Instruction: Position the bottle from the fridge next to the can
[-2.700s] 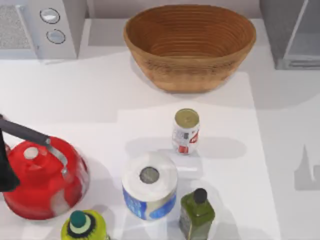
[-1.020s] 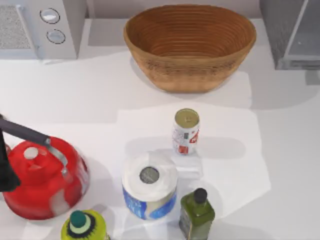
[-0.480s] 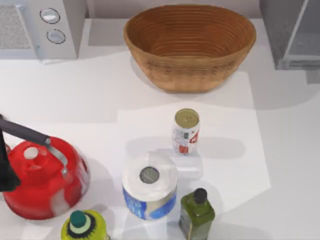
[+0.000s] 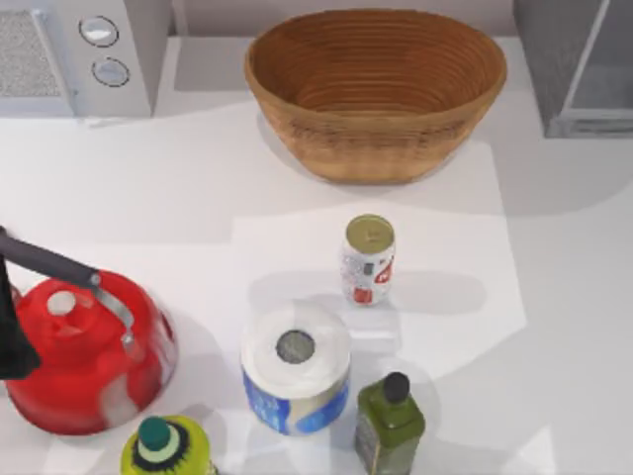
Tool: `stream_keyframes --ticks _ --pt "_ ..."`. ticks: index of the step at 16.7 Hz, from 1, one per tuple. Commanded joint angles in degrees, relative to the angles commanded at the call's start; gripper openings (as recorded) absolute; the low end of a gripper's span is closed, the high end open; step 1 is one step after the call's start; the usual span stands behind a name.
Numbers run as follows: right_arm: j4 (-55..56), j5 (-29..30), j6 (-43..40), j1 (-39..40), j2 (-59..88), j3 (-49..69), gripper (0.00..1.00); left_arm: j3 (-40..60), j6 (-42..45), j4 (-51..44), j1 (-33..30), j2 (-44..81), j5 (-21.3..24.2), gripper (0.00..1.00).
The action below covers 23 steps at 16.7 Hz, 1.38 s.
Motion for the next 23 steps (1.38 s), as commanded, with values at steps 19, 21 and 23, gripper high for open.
stream_keyframes --ticks 19,21,23 --pt "-0.6 0.1 0.0 0.1 0.5 1.1 0.0 0.0 0.0 0.0 0.0 0.0 0.0 1.0" --pt "-0.6 0.1 0.0 0.1 0.5 1.1 0.0 0.0 0.0 0.0 0.0 0.0 0.0 1.0" --pt "-0.6 0.1 0.0 0.1 0.5 1.1 0.0 0.0 0.0 0.0 0.0 0.0 0.0 1.0"
